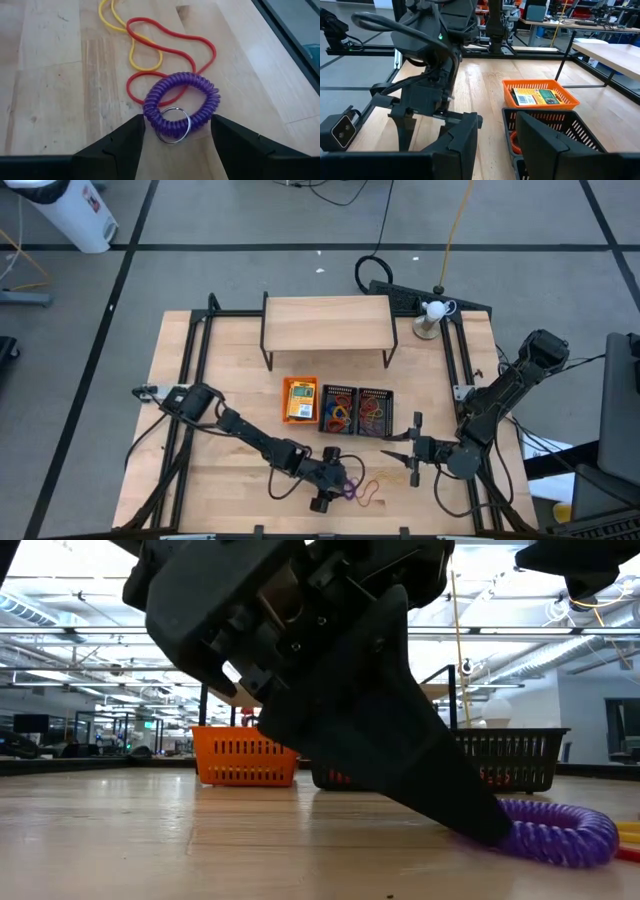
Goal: Pick & Place Office Desk Supplies
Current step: Put the purple spring keychain into the left black bin
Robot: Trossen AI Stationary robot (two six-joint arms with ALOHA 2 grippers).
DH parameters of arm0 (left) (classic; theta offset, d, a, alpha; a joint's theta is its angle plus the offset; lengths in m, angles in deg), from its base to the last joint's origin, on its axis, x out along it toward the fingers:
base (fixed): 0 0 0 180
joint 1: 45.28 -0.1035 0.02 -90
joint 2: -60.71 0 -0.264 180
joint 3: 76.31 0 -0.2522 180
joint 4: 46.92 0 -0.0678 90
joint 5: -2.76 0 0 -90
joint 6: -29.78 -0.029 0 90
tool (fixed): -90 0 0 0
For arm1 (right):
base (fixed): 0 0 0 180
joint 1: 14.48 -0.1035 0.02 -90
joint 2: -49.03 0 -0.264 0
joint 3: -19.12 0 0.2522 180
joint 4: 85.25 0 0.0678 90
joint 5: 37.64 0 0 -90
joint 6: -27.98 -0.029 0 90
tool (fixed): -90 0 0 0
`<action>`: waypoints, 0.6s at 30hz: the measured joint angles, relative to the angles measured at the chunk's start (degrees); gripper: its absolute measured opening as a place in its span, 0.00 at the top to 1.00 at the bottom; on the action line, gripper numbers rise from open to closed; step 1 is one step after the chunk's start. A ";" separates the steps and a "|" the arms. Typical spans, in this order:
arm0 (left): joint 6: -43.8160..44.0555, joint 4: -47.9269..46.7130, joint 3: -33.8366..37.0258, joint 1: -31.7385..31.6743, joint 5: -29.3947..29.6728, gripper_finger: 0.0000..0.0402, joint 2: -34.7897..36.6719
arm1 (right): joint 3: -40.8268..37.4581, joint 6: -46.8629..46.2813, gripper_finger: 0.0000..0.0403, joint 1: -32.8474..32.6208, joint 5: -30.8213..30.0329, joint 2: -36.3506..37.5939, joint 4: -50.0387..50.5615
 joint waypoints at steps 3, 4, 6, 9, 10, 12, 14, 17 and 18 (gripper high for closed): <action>-0.34 0.13 -0.09 -0.02 0.15 0.48 -0.08 | 0.00 -0.05 0.69 0.00 0.00 0.00 0.00; -0.46 -0.08 -0.11 -0.04 0.21 0.52 -0.08 | 0.00 -0.05 0.69 0.00 -0.02 0.00 0.00; -0.44 -0.27 -0.13 -0.13 0.32 0.60 -0.08 | 0.00 -0.03 0.69 0.00 0.00 0.00 0.00; -1.05 -0.17 -0.13 -0.24 -0.29 0.76 -0.08 | 0.00 -0.05 0.69 0.00 0.00 0.00 0.02; -1.36 0.10 -0.13 -0.26 -0.80 0.82 -0.10 | 0.00 -0.05 0.69 0.00 0.00 0.00 0.04; -2.04 0.26 -0.13 -0.20 -1.26 0.93 -0.14 | -0.01 -0.05 0.69 0.00 -0.02 0.00 0.04; -2.63 0.52 -0.15 -0.15 -1.39 0.96 -0.14 | 0.00 -0.05 0.69 0.00 0.00 0.00 0.05; -3.23 1.15 -0.15 -0.30 -1.49 0.95 0.11 | -0.01 -0.03 0.69 0.00 -0.01 0.00 0.10; -3.68 1.45 -0.13 -0.33 -1.46 0.96 0.36 | -0.02 -0.03 0.69 0.00 -0.02 0.00 0.16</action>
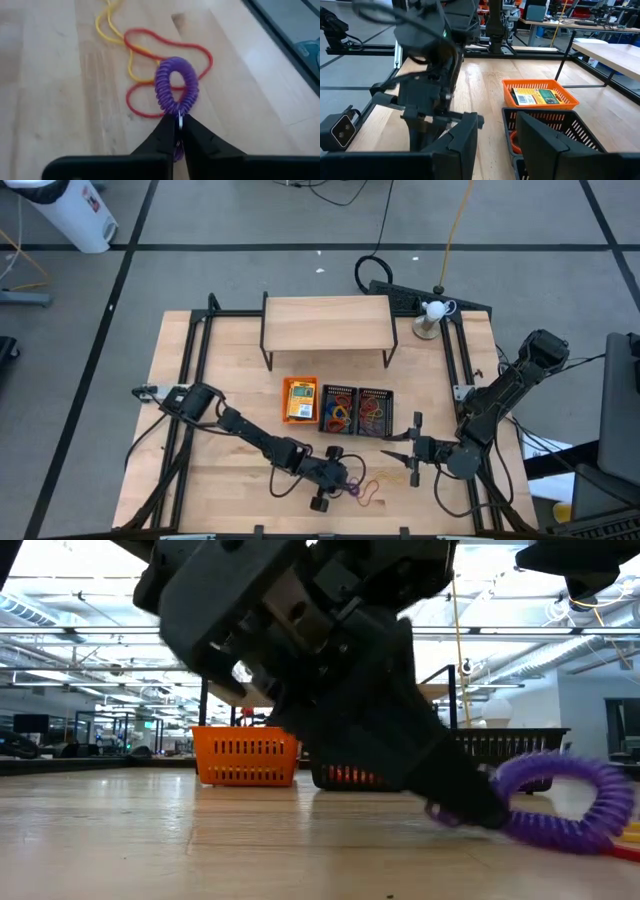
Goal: Pick & Place Office Desk Supplies
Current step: Put the purple spring keychain into the left black bin
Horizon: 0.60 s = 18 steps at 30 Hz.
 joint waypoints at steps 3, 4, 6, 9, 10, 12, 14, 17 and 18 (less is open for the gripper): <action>-2.55 -0.39 0.04 -0.13 1.51 0.97 2.25 | 0.02 -0.02 0.69 0.00 -0.02 0.00 0.14; -3.51 -0.65 0.04 -0.19 2.20 0.97 3.34 | 0.02 -0.02 0.69 0.00 -0.02 0.00 0.15; -5.61 -2.83 0.02 -0.28 3.73 0.97 6.07 | 0.02 0.05 0.69 0.00 -0.03 0.00 0.15; -9.25 -6.94 0.03 -0.24 8.54 0.98 10.94 | 0.02 0.13 0.69 0.00 -0.02 0.00 0.17; -10.34 -8.56 0.02 -0.22 10.60 0.98 12.68 | 0.02 0.13 0.69 0.00 -0.04 0.00 0.17; -11.96 -11.69 0.00 -0.22 14.64 0.98 16.41 | 0.02 0.15 0.69 0.00 -0.03 0.00 0.17; -13.08 -15.60 -0.02 -0.28 18.92 0.97 19.70 | 0.01 0.12 0.69 0.00 -0.04 0.00 0.16; -14.81 -21.27 -0.02 -0.69 23.77 0.98 23.70 | 0.02 0.08 0.69 0.00 -0.02 0.00 0.15; -15.16 -22.75 -0.01 -1.01 24.68 0.98 24.71 | 0.01 0.00 0.69 0.00 -0.04 0.00 0.17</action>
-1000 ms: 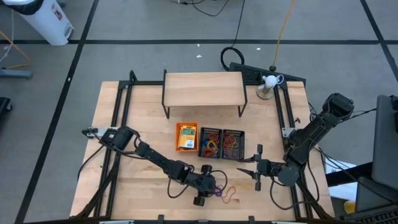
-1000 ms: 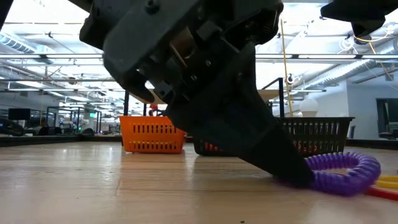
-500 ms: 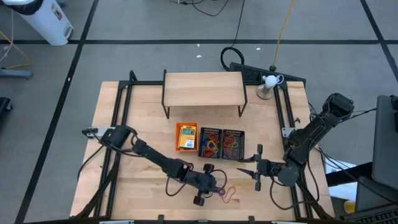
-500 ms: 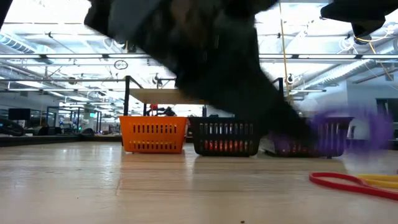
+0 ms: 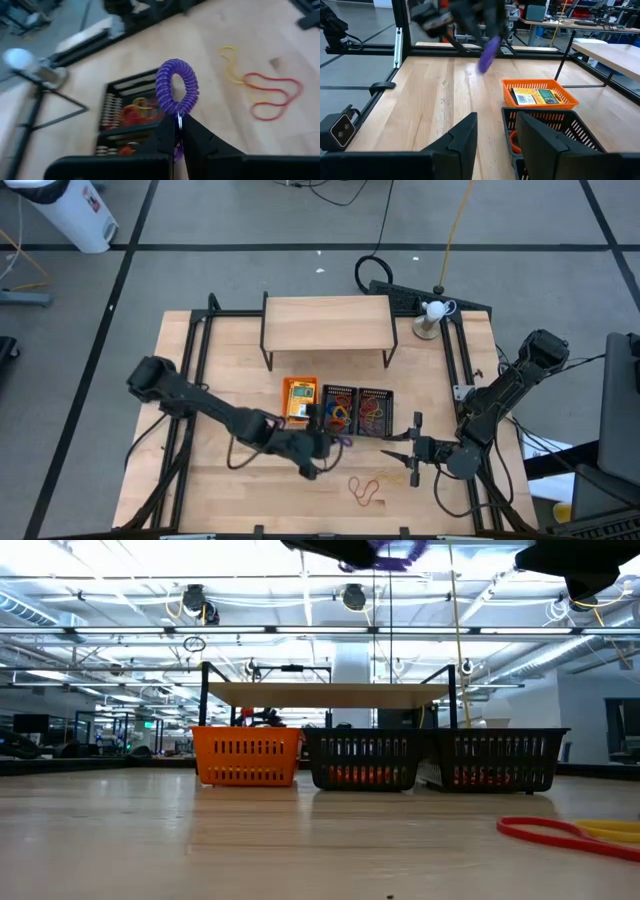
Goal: Pick & Place Office Desk Supplies
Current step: Put the purple spring keychain into the left black bin, then put the yellow rubber band into the right black bin
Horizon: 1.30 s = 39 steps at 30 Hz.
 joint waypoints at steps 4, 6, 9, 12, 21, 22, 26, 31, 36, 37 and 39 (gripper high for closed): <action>-0.68 -4.58 -0.02 -1.96 0.95 0.98 3.15 | 0.00 -0.02 0.69 0.00 0.01 0.00 -0.04; -0.90 -6.09 -0.02 -3.73 0.98 0.97 3.60 | 0.01 -0.02 0.69 0.00 0.02 0.00 -0.01; -1.69 -8.38 0.01 -6.82 1.31 0.97 3.76 | 0.00 -0.22 0.69 0.00 0.01 0.00 -0.02; -1.75 -10.16 0.01 -10.30 -0.18 0.98 3.68 | -0.01 -0.24 0.69 0.00 0.02 0.00 -0.02; 2.36 -11.55 0.03 -17.27 -13.13 0.87 3.37 | 0.00 -0.24 0.69 0.00 0.04 0.00 0.03; 3.46 -11.59 0.03 -17.51 -14.03 0.85 3.37 | -0.01 -0.24 0.69 0.00 0.02 0.00 0.04; 4.48 -11.95 0.03 -17.91 -16.81 0.80 3.37 | -0.01 -0.24 0.69 0.00 0.04 0.00 0.04; 4.50 -11.98 0.03 -17.33 -18.13 0.79 3.37 | -0.01 0.04 0.69 0.00 0.04 0.00 0.04; 4.26 -11.98 0.03 -16.45 -18.42 0.78 3.37 | -0.01 0.41 0.69 0.01 0.19 0.00 0.09; 4.36 -11.98 0.03 -16.30 -18.42 0.78 3.37 | -0.01 0.83 0.69 0.01 0.20 0.00 0.15; 5.04 -11.98 0.03 -15.78 -18.62 0.78 3.37 | -0.03 1.97 0.69 0.00 0.30 0.00 0.22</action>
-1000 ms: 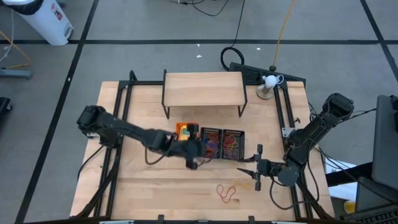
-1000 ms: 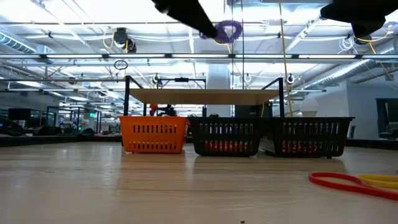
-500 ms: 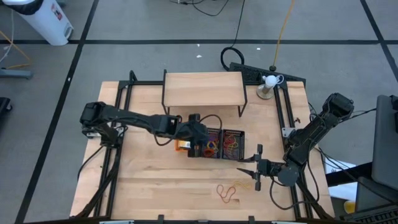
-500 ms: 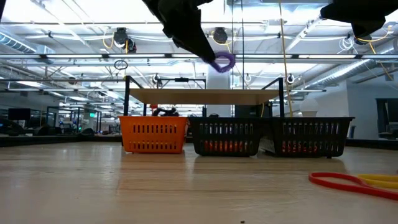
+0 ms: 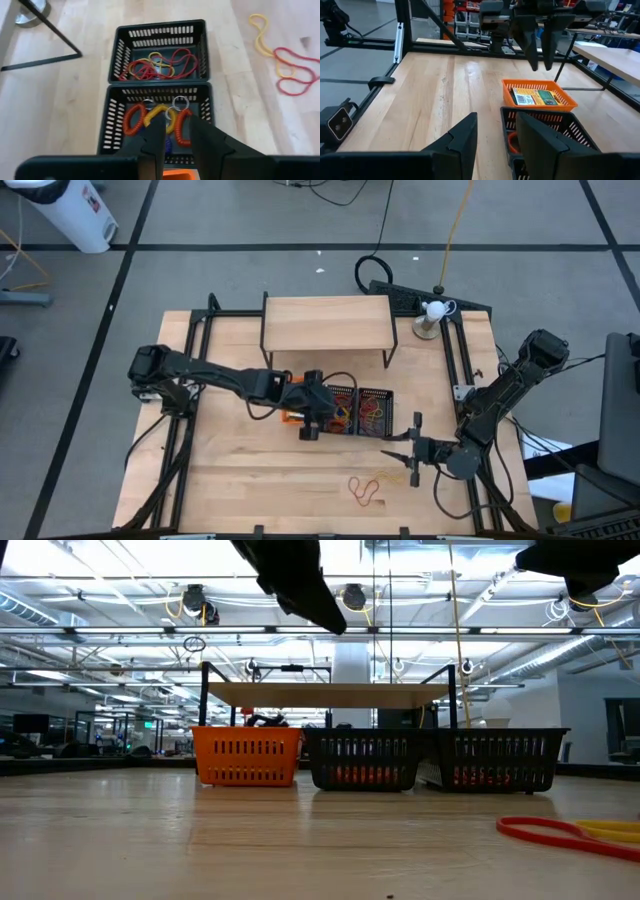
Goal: Pick & Place Office Desk Supplies
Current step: Put the yellow rubber band into the right black bin
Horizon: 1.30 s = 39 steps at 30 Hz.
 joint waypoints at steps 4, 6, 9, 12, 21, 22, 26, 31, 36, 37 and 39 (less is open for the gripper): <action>1.87 1.84 0.00 1.64 -8.90 0.78 0.00 | -0.02 0.00 0.69 0.00 3.97 0.02 0.95; 1.59 3.37 0.00 3.44 -14.14 0.78 0.00 | -0.04 -0.23 0.69 0.00 8.59 0.02 1.16; -0.42 4.90 0.00 7.14 -14.48 0.78 0.00 | -0.04 -1.71 0.69 -0.02 15.77 0.02 1.12; -0.66 4.90 0.00 11.21 -9.31 0.78 0.00 | -0.04 -4.78 0.69 -0.03 20.87 0.02 1.79; 1.83 3.93 0.00 19.93 9.04 0.78 0.00 | -0.05 -30.57 0.69 0.78 24.01 -3.96 18.70; 1.71 3.67 0.00 20.37 11.10 0.78 0.00 | -0.07 -32.99 0.69 1.07 24.95 -5.12 19.01; 0.59 1.72 0.00 21.05 19.41 0.78 0.00 | -0.07 -40.31 0.69 1.99 30.37 -9.89 18.33; 0.46 -0.66 0.00 19.96 23.02 0.78 0.00 | -0.07 -45.12 0.69 2.21 34.51 -14.35 15.67; 0.27 -1.33 0.00 18.52 23.02 0.78 0.00 | -0.07 -44.84 0.69 2.21 34.66 -16.54 11.32; 0.24 -1.42 0.00 18.21 23.02 0.78 0.00 | -0.04 -44.76 0.69 2.21 34.64 -16.88 10.69; 0.21 -1.40 0.00 17.64 23.00 0.78 0.00 | -0.04 -44.64 0.69 2.12 34.62 -17.20 10.50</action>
